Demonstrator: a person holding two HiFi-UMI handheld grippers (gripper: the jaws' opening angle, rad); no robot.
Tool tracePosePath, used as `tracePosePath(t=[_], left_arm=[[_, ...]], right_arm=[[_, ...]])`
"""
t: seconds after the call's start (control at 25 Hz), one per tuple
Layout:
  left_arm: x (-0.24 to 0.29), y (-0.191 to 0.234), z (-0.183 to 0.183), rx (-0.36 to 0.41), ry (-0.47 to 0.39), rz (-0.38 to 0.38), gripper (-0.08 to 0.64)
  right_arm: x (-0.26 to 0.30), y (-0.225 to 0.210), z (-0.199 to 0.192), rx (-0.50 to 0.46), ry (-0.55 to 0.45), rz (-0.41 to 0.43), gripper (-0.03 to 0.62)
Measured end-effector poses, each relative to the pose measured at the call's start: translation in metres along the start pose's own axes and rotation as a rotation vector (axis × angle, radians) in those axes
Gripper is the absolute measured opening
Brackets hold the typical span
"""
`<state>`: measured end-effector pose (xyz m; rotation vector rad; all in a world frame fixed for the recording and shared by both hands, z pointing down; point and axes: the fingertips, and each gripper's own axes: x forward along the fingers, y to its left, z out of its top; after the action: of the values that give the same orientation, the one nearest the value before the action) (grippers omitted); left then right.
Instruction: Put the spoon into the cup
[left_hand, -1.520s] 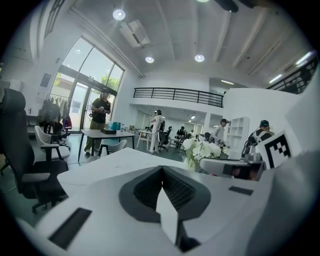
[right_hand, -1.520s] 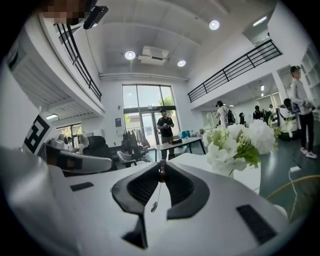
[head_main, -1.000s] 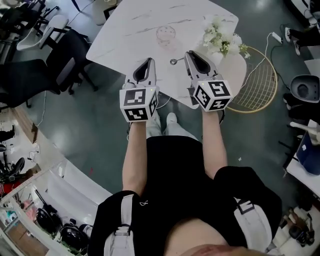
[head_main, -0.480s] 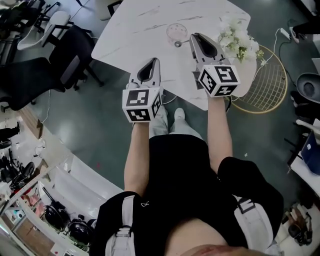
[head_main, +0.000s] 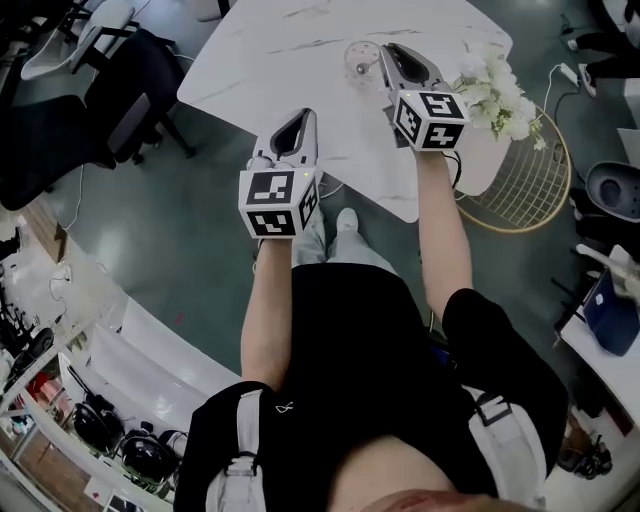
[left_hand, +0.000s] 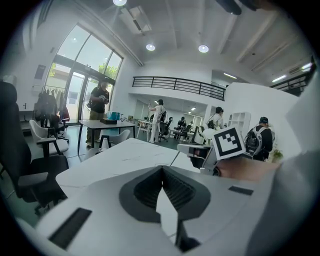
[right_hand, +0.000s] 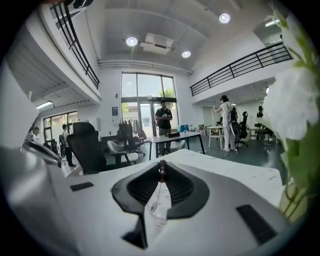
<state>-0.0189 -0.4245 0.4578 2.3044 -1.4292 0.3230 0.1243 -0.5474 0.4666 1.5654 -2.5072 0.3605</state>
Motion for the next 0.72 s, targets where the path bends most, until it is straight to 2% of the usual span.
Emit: tracePosePath(t=[0.16, 0.56, 0.72], left_arm=[[-0.001, 0.012, -0.004, -0.010, 0.011, 0.013, 0.017], [-0.005, 0.031, -0.013, -0.033, 0.024, 0.034, 0.016], [-0.007, 0.030, -0.017, 0.009, 0.046, 0.044, 0.016]], right_arm=[[0.016, -0.006, -0.011, -0.012, 0.020, -0.040, 0.048], [0.036, -0.004, -0.063, 0.014, 0.131, -0.038, 0.048], [0.036, -0.005, -0.077, 0.020, 0.169, -0.049, 0.048]])
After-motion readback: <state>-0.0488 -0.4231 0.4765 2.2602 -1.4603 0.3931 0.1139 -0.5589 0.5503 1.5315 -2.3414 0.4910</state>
